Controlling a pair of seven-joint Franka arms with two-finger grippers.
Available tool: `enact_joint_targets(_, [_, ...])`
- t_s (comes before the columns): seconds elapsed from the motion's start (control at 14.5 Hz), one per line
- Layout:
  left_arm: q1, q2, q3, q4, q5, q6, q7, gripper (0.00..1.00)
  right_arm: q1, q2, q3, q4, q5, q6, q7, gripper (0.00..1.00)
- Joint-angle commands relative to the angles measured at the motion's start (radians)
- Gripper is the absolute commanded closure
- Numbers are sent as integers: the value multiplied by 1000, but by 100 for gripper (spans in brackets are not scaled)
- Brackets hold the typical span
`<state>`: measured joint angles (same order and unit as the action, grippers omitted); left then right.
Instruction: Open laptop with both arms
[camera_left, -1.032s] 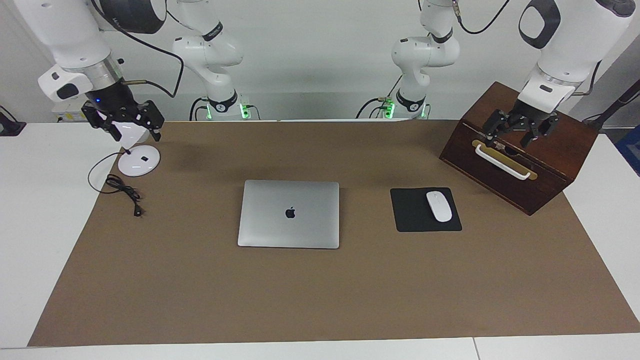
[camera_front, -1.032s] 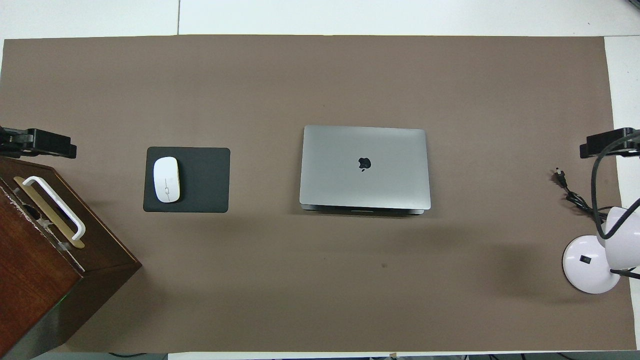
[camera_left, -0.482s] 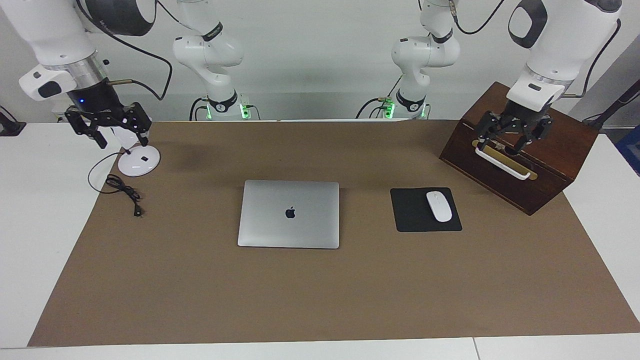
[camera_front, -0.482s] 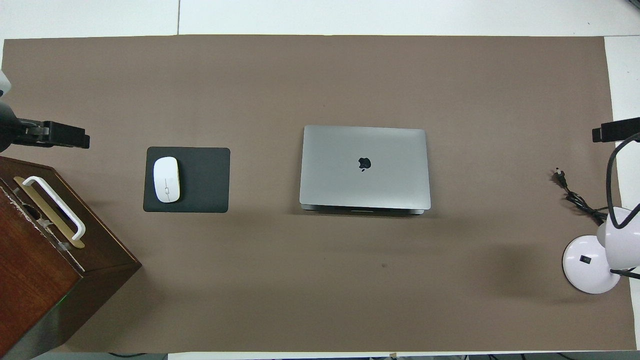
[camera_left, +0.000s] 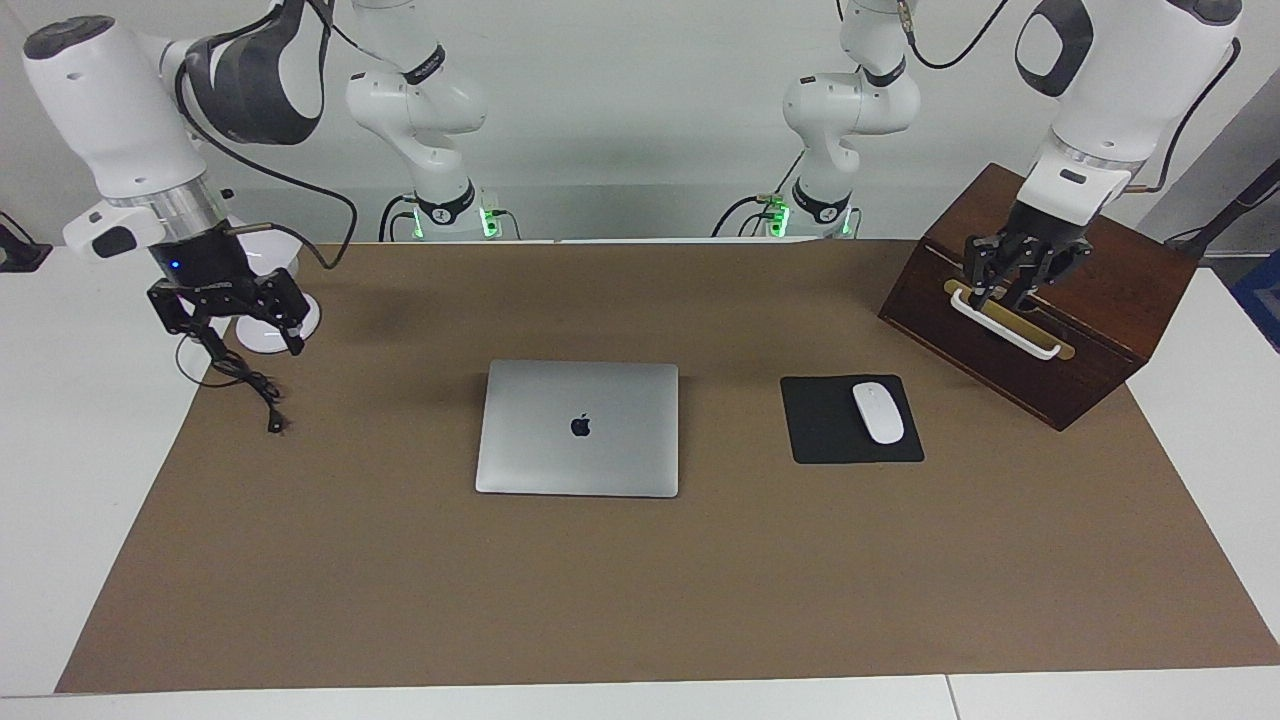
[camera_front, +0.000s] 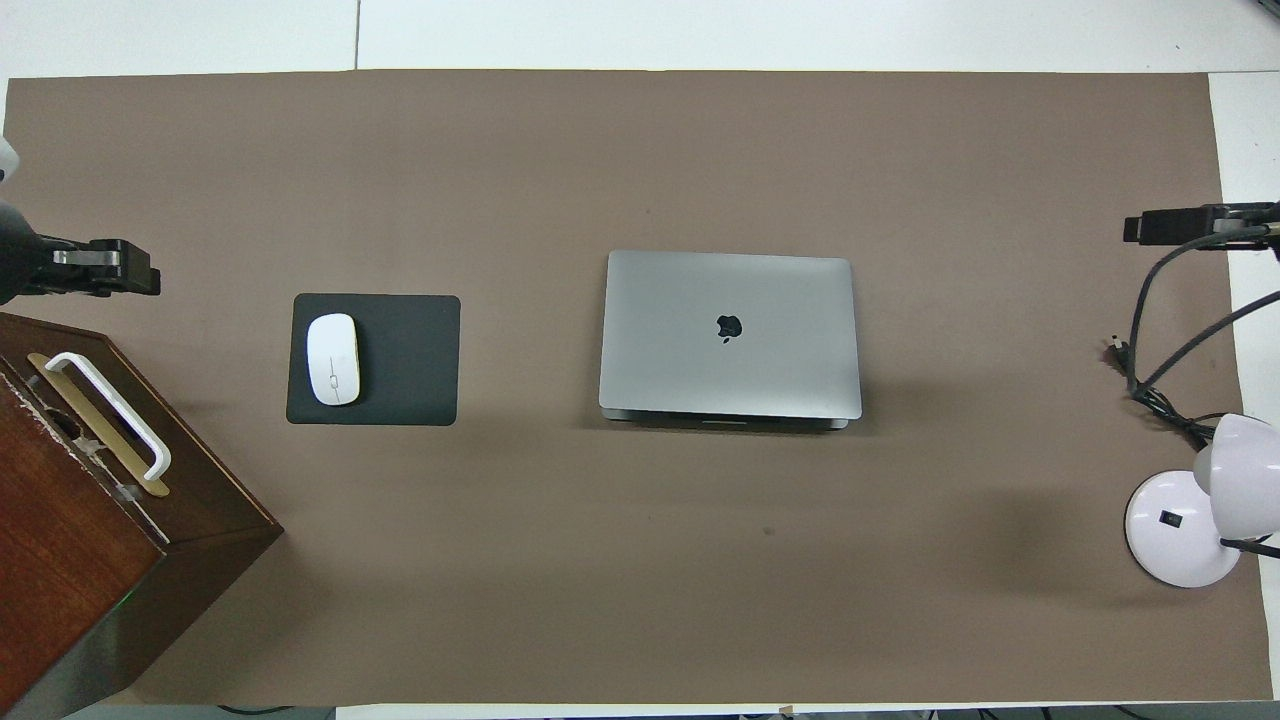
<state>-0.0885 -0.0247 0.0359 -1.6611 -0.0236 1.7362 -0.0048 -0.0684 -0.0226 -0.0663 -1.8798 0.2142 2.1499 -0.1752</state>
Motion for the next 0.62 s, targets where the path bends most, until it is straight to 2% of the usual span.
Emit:
enact_joint_targets(0.0, [-13,-1,7,-9,-2,26,-18,100,27,-27,11,-102,95,119,92,0])
enact_joint_targets(0.28, [-49,-12,4,-46,-54,95,-9,100,130,-39,11,-186,169,223,395,0])
enact_joint_targets(0.55, [-134,-58,4,-192,-88,279,-7,100,209,-60,11,-278,258,315,619,0])
